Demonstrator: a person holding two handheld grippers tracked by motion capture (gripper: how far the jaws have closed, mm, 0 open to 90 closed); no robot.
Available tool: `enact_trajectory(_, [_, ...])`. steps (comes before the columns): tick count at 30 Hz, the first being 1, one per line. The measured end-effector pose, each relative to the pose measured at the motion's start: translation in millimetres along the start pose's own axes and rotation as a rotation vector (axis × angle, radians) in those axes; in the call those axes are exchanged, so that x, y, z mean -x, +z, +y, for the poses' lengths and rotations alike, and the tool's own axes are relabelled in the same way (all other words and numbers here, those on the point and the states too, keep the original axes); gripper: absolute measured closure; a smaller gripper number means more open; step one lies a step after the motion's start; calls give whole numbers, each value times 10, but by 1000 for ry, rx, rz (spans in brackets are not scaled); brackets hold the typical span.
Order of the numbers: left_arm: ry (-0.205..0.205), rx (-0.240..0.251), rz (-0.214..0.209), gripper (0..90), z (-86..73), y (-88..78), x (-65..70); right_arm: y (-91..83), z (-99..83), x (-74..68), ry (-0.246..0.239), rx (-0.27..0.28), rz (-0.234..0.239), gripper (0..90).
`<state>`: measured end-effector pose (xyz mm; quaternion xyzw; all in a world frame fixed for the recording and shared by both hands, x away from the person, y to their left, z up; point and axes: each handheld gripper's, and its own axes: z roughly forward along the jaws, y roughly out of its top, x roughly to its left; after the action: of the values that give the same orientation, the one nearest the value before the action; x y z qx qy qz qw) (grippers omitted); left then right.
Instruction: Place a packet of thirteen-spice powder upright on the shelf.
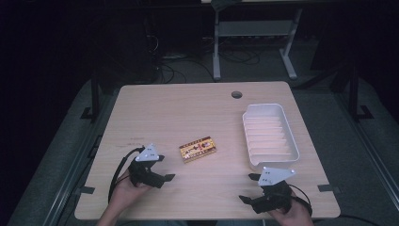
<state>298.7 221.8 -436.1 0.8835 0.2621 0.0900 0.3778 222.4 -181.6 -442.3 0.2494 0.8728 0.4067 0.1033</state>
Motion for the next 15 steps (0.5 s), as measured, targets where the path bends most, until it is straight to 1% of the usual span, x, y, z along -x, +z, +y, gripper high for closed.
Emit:
enact_trajectory(2, [4,4,0,169,24,11,-6,-4,1,-3,-1,1,-2,209])
enact_trajectory(3, [14,-4,-4,169,83,37,-21,-5,1,0,-1,3,-1,209])
enact_trajectory(6, [29,-6,0,169,166,79,-47,-3,3,4,1,3,-1,208])
enact_trajectory(9, [30,-20,6,168,237,131,-92,-5,6,9,0,4,0,207])
enact_trajectory(11, [40,-28,13,168,277,167,-119,-9,6,7,0,4,-1,207])
enact_trajectory(12, [40,-21,13,168,288,180,-133,-12,6,7,1,5,0,207])
enact_trajectory(15, [36,-41,11,168,337,236,-172,-15,6,5,2,5,2,207])
